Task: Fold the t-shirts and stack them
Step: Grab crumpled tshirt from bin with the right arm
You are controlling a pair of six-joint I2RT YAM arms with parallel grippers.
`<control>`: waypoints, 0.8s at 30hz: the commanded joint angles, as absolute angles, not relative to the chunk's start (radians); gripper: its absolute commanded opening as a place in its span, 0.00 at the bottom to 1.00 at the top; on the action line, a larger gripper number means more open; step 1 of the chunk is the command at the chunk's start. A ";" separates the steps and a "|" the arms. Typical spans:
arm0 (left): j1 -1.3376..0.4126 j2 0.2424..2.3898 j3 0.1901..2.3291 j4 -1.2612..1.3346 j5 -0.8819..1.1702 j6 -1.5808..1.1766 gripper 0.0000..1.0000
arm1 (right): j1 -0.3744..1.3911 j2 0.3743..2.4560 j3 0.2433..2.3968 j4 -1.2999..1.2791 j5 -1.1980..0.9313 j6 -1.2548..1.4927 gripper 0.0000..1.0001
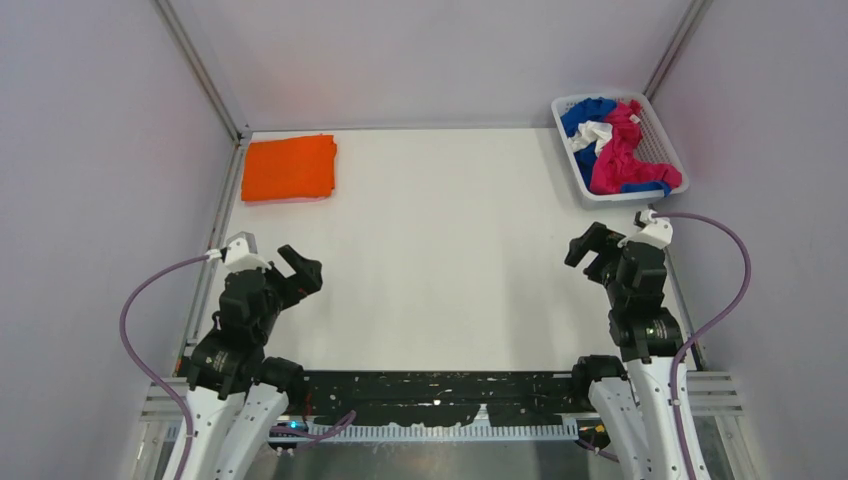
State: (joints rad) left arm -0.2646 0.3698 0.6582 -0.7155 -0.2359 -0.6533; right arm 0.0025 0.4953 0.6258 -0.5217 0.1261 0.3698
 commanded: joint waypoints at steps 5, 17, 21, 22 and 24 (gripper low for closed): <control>-0.264 0.399 0.634 -0.610 -0.241 -0.677 0.99 | 0.000 0.735 0.783 -0.355 0.217 0.351 0.95; -0.264 0.531 0.595 -0.413 -0.231 -0.646 0.99 | -0.101 1.573 1.491 -0.342 0.308 0.245 0.98; -0.264 0.568 0.587 -0.353 -0.228 -0.637 0.99 | -0.106 1.824 1.761 -0.350 0.282 0.158 1.00; -0.264 0.575 0.586 -0.340 -0.229 -0.632 0.99 | -0.107 1.898 1.808 -0.351 0.282 0.137 0.98; -0.264 0.585 0.582 -0.325 -0.239 -0.624 0.99 | -0.107 2.007 1.970 -0.352 0.284 0.118 0.97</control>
